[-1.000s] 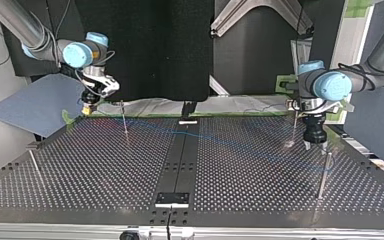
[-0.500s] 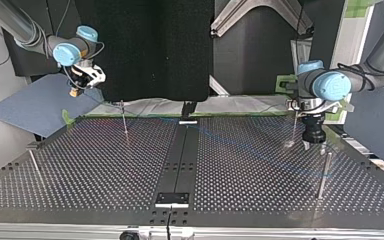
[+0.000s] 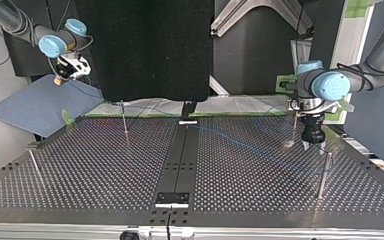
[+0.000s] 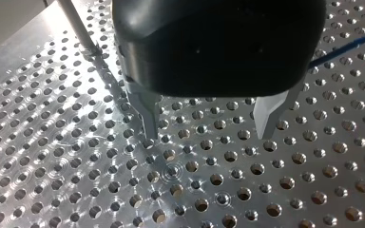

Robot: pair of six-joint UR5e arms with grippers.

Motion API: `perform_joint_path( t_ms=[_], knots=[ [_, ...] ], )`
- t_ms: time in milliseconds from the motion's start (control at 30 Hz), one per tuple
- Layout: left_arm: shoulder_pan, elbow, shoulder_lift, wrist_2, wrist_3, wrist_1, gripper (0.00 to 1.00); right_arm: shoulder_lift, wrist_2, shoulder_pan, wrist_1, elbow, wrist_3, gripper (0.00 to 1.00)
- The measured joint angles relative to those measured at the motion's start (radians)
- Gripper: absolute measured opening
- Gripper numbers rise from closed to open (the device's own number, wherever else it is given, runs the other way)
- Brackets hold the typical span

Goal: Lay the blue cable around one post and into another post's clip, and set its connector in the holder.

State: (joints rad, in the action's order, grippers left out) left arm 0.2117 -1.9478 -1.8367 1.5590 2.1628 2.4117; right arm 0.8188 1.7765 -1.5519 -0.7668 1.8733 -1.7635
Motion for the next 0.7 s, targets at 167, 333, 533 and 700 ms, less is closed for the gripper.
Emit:
perform_joint_path(
  t_ms=[167,333,533,700],
  knots=[
    [0.0,0.0,0.0,0.001,0.0,0.0,1.0,-0.003,-0.029,0.028,-0.023,0.0,0.001,0.0],
    [0.0,0.0,0.0,0.003,0.0,0.0,1.0,-0.005,-0.041,0.029,-0.029,0.001,0.004,0.0],
    [0.0,0.0,0.0,0.005,0.0,0.001,1.0,-0.007,-0.068,0.017,-0.028,0.001,0.015,0.0],
    [-0.001,0.0,0.0,0.005,0.0,0.002,1.0,-0.008,-0.105,0.001,-0.031,0.001,0.038,0.0]
  ],
)
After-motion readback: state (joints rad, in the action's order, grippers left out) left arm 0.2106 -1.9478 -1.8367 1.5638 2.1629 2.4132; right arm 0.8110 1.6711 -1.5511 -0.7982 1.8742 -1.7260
